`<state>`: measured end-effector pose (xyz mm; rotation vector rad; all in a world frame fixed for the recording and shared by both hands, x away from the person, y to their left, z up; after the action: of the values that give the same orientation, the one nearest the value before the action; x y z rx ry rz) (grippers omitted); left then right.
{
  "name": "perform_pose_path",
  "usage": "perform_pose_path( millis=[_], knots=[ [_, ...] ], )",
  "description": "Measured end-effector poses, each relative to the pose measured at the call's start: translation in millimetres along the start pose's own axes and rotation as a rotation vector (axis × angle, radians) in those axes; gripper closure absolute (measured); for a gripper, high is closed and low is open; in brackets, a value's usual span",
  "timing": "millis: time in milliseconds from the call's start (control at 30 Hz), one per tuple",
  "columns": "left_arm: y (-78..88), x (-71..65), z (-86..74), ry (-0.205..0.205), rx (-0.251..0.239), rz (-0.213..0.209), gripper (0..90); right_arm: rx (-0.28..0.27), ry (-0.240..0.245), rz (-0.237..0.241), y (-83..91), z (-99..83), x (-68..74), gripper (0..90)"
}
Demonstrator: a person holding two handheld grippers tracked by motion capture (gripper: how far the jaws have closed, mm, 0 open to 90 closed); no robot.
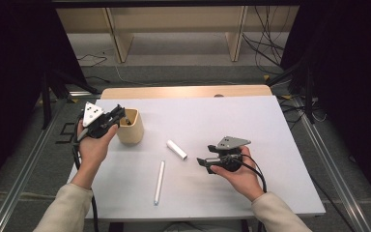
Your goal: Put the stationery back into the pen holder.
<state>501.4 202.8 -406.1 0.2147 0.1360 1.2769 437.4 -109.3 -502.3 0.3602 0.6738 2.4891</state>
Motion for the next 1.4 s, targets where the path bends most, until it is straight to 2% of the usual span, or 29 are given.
perform_pose_path(
  millis=[133, 433, 767, 1000, 1100, 1400],
  knots=[
    [-1.0, -0.7, -2.5, -0.002, 0.007, 0.001, 77.0, -0.003, 0.002, 0.002, -0.8, 0.0, 0.3, 34.4],
    [9.0, -4.7, 6.4, -0.008, -0.025, 0.022, 65.5, -0.002, 0.001, 0.006, -1.5, -0.4, 1.0, 34.4],
    [30.5, -19.2, 13.7, -0.009, -0.030, 0.042, 48.2, 0.000, 0.000, 0.004, -1.7, -0.6, 1.7, 34.4],
    [45.0, -25.6, 9.8, -0.023, -0.030, 0.036, 44.2, -0.002, 0.004, 0.002, -1.8, -1.0, 2.6, 34.4],
    [49.5, -30.8, 5.0, -0.009, -0.011, 0.018, 43.4, 0.001, 0.001, 0.001, -1.8, -1.8, 2.6, 34.4],
    [60.2, -71.5, -39.1, -0.029, 0.122, -0.100, 41.2, 0.002, 0.003, 0.004, -1.8, -2.3, 3.2, 34.4]
  ],
)
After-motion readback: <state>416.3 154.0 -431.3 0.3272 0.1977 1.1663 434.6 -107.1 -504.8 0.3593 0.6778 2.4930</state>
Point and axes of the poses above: each handheld gripper's, and its own axes: y roughly backward along the jaws, z roughly out of its top, x roughly to its left, the point moved 8 cm from there along -y, roughly forward along the jaws, and after that the axes turned 6 degrees about z, right-handed, at the moved point
